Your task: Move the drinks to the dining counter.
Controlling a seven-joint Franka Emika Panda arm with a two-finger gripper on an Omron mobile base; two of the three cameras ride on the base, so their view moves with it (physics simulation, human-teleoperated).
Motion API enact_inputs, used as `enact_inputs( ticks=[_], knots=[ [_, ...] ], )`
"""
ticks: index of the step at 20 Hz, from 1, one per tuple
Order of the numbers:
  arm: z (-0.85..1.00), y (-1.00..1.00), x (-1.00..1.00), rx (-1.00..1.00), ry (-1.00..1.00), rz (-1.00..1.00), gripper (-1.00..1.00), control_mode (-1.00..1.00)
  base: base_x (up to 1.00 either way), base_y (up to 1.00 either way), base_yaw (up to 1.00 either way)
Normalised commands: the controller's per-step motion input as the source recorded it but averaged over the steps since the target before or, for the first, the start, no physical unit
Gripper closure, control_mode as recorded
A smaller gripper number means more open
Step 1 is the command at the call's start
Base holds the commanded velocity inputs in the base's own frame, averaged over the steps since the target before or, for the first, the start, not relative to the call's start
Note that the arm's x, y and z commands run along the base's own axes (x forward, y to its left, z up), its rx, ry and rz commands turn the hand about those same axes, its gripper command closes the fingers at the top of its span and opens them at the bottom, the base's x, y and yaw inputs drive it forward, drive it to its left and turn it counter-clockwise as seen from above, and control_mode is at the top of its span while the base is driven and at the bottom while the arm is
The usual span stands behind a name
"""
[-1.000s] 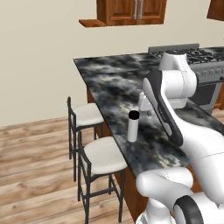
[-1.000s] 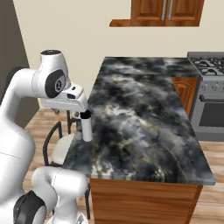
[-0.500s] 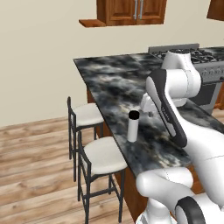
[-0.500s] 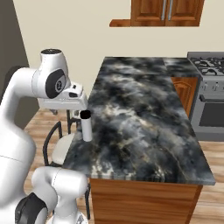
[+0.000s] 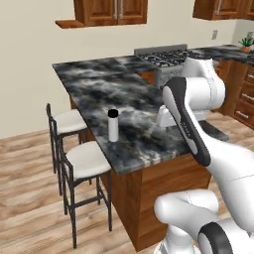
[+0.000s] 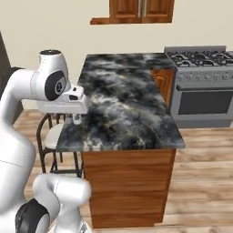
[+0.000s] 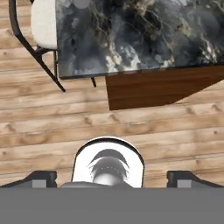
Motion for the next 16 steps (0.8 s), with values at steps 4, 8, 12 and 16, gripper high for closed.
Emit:
enact_inputs(
  ticks=[4, 8, 12, 16],
  knots=[
    [0.00, 0.00, 0.00, 0.00, 0.00, 0.00, -1.00, 1.00, -0.79, -0.06, -0.76],
    [0.00, 0.00, 0.00, 0.00, 0.00, 0.00, -1.00, 1.00, -0.49, 0.00, -0.93],
    [0.00, 0.00, 0.00, 0.00, 0.00, 0.00, -1.00, 1.00, -0.26, 0.00, -0.99],
    [0.00, 0.00, 0.00, 0.00, 0.00, 0.00, -1.00, 1.00, -0.05, -0.09, -0.94]
  ],
)
